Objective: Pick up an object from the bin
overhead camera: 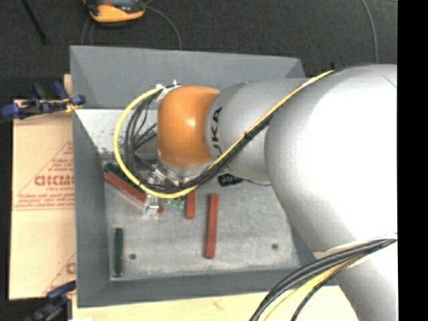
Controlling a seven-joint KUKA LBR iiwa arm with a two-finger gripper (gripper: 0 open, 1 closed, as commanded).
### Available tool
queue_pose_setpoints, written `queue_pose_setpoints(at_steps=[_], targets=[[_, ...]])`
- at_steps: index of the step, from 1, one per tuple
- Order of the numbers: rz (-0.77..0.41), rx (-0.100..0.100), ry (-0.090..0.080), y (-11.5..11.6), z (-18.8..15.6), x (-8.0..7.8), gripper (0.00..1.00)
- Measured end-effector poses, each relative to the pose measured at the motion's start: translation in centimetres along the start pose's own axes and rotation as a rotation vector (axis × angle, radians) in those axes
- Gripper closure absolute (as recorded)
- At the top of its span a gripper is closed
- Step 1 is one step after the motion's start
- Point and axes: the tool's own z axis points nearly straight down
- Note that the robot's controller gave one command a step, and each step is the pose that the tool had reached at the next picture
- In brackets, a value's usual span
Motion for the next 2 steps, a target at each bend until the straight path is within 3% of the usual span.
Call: queue_pose_setpoints(at_steps=[1,2], targets=[[-0.014,0.005,0.002,-1.8,-3.9,0.9,1.00],[0.062,0.004,-0.005,-1.9,-8.6,-0.2,1.00]])
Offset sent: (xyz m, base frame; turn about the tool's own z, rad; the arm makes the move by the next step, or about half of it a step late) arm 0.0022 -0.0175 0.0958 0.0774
